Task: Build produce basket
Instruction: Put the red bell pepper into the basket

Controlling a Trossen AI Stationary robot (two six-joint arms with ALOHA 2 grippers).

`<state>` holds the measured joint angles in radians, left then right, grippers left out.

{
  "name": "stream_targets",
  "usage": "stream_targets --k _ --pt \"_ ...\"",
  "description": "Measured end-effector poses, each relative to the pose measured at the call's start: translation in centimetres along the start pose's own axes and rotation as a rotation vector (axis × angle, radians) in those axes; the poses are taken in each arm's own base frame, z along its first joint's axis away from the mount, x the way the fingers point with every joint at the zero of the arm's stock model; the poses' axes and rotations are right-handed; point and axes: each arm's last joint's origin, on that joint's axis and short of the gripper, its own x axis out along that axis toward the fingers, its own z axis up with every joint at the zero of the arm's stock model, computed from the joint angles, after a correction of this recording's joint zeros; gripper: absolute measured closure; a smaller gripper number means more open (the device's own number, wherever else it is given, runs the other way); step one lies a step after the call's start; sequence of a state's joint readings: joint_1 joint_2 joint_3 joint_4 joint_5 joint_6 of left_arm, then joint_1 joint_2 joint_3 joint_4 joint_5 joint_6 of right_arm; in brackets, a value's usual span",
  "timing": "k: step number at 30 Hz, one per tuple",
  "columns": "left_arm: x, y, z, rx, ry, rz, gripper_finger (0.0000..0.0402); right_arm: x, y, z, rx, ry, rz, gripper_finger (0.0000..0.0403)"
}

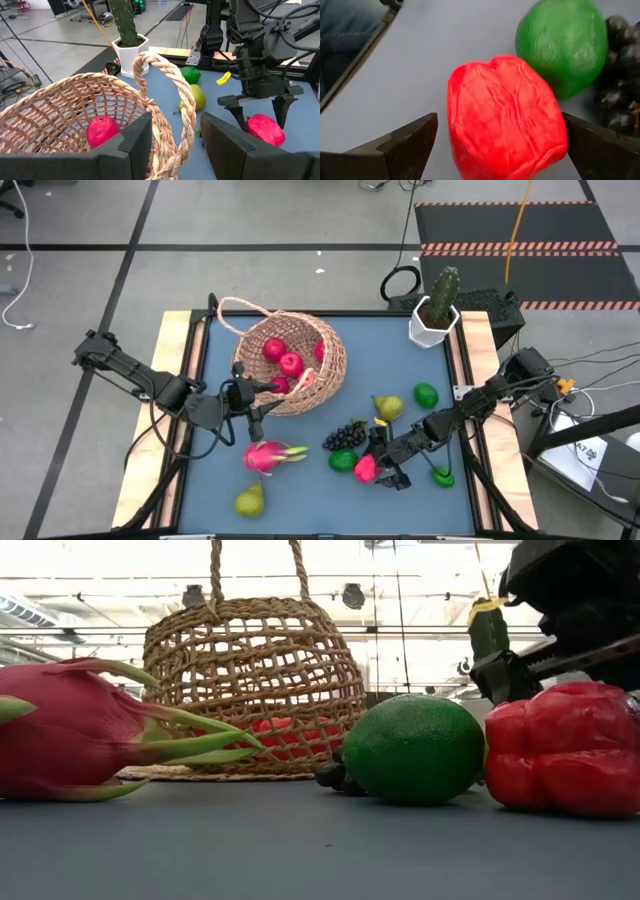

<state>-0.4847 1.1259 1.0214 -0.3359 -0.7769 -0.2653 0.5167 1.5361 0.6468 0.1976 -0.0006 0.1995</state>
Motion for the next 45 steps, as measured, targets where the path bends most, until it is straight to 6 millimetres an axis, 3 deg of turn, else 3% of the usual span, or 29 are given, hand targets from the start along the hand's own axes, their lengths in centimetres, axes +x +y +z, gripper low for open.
stream_targets --k 21,27,45 --pt "0.0 0.0 0.0 -0.001 -0.001 0.000 0.0231 0.0 -0.1 0.1 -0.045 -0.017 -0.029 0.0097" --pt "0.0 0.0 0.1 -0.009 -0.004 -0.001 0.0231 -0.3 0.1 0.5 -0.013 -0.047 -0.014 0.0103" --pt "-0.9 -1.2 0.7 0.045 -0.074 -0.105 0.0231 -5.6 1.7 3.5 0.253 -0.289 0.102 0.0102"
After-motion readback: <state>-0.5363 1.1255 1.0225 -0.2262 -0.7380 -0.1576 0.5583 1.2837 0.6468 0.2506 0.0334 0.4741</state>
